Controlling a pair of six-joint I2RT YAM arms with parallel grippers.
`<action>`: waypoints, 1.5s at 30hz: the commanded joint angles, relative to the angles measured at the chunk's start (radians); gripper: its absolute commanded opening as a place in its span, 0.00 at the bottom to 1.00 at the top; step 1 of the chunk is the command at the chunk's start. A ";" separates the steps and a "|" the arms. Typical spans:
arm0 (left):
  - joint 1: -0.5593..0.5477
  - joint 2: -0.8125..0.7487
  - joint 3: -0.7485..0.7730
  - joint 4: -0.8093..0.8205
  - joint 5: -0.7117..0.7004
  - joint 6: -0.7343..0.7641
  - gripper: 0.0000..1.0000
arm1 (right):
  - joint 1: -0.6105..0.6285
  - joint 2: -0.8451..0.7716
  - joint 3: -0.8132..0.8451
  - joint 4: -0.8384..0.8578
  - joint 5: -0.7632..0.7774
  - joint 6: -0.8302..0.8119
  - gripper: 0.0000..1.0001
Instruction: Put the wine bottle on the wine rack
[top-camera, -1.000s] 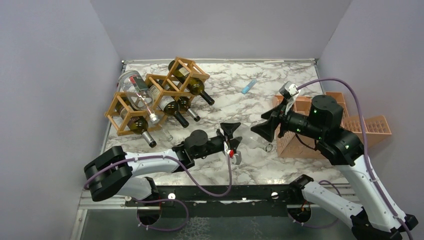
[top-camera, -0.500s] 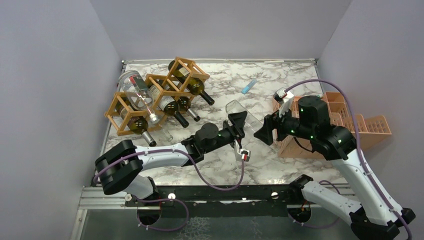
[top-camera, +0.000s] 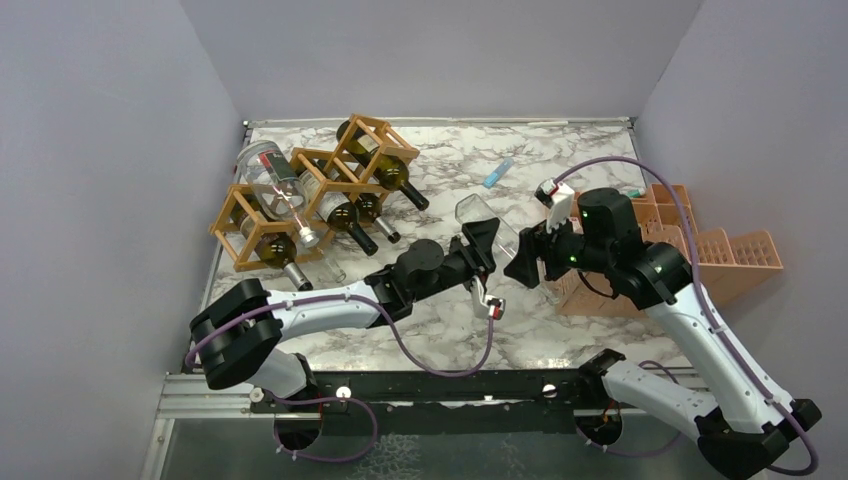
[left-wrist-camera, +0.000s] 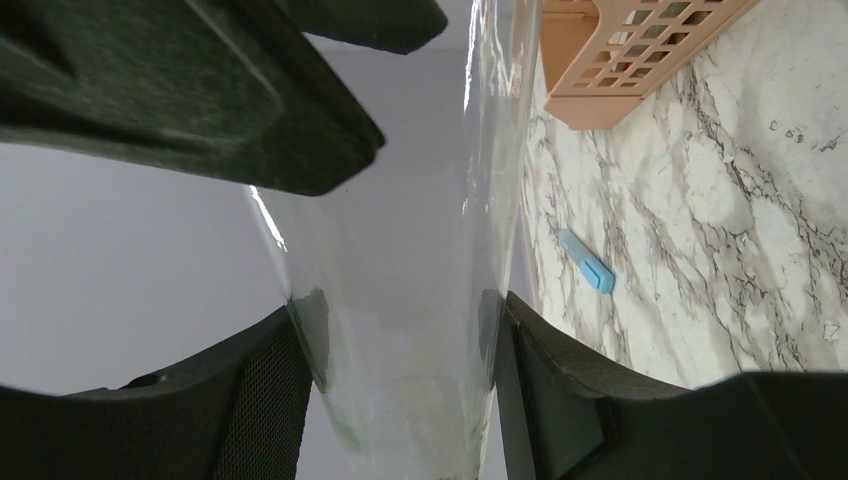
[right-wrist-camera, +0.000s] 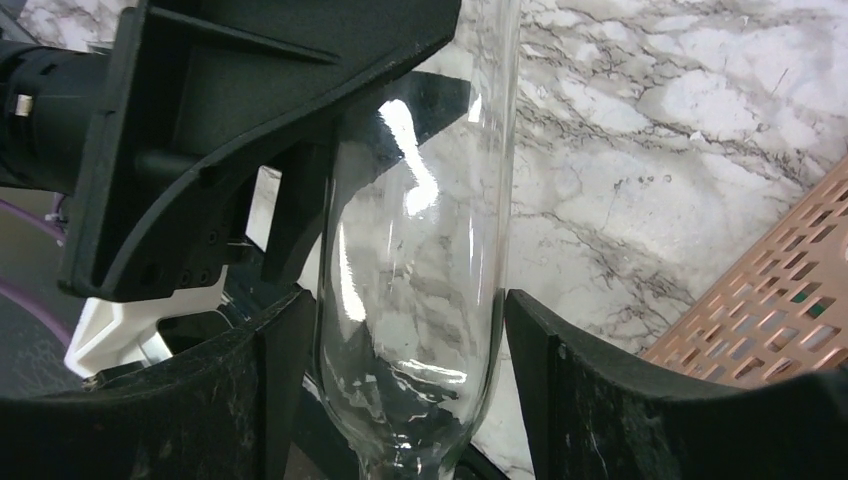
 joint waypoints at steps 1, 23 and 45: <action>-0.006 -0.029 0.085 -0.015 0.004 -0.033 0.00 | -0.003 0.018 -0.023 0.014 -0.019 0.034 0.70; -0.006 -0.026 0.173 -0.245 0.056 -0.162 0.53 | -0.003 -0.044 -0.031 0.150 -0.044 0.116 0.01; -0.005 -0.136 0.103 -0.294 -0.061 -0.307 0.99 | -0.003 -0.067 -0.055 0.290 -0.053 0.134 0.01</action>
